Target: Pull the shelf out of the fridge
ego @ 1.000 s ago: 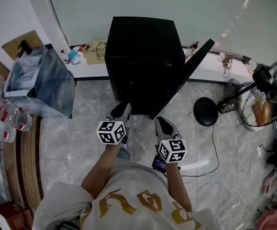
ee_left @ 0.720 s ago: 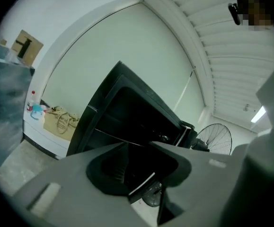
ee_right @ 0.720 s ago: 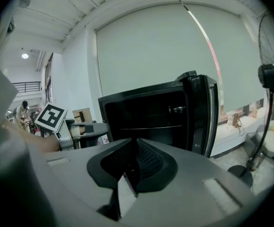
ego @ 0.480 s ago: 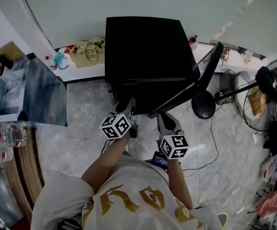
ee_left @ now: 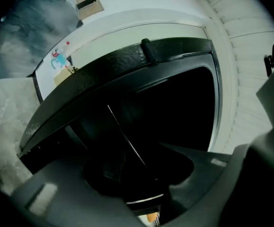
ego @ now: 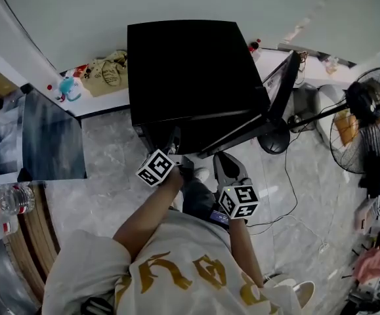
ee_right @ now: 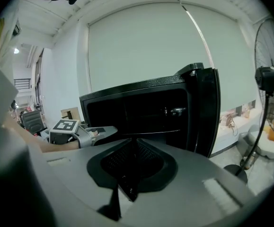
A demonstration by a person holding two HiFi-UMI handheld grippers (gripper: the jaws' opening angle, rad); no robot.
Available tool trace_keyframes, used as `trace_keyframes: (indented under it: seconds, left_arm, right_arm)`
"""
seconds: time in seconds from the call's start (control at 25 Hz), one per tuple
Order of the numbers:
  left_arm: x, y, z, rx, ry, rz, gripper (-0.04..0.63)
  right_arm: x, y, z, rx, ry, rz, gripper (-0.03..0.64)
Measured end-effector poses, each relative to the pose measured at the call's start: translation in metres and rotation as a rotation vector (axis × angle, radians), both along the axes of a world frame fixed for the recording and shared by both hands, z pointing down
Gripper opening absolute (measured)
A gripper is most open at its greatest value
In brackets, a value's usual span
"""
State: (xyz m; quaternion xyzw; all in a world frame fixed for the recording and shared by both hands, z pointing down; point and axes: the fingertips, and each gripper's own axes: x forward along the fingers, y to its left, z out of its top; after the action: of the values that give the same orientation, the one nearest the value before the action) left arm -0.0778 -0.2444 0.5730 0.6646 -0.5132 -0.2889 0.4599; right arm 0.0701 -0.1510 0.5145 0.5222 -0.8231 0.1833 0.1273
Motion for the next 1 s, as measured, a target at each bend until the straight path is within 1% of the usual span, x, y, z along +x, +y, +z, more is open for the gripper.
trace_keyframes:
  seconds: [0.2, 0.36, 0.52, 0.72, 0.8, 0.88, 1.0]
  left_arm:
    - [-0.001, -0.017, 0.009, -0.006, 0.106, -0.059, 0.161]
    - [-0.003, -0.026, 0.013, -0.003, 0.167, -0.102, 0.163]
    - [-0.010, -0.040, 0.015, -0.001, 0.281, -0.196, 0.163]
    - [-0.014, -0.057, 0.012, 0.046, 0.346, -0.248, 0.161]
    - [-0.015, -0.063, 0.009, 0.076, 0.369, -0.262, 0.134]
    - [-0.016, -0.069, 0.008, 0.097, 0.381, -0.274, 0.130]
    - [-0.016, -0.076, 0.008, 0.100, 0.391, -0.281, 0.129]
  right_arm:
    - [0.002, -0.016, 0.007, -0.009, -0.003, -0.027, 0.052]
    - [-0.001, -0.019, 0.015, -0.032, -0.005, -0.062, 0.052]
    - [0.002, -0.025, 0.023, -0.058, -0.004, -0.074, 0.052]
    - [0.009, -0.034, 0.030, -0.079, -0.008, -0.075, 0.052]
    - [0.010, -0.036, 0.033, -0.089, -0.007, -0.076, 0.052]
    - [0.012, -0.036, 0.037, -0.101, -0.002, -0.078, 0.052]
    - [0.013, -0.034, 0.045, -0.120, 0.003, -0.082, 0.052]
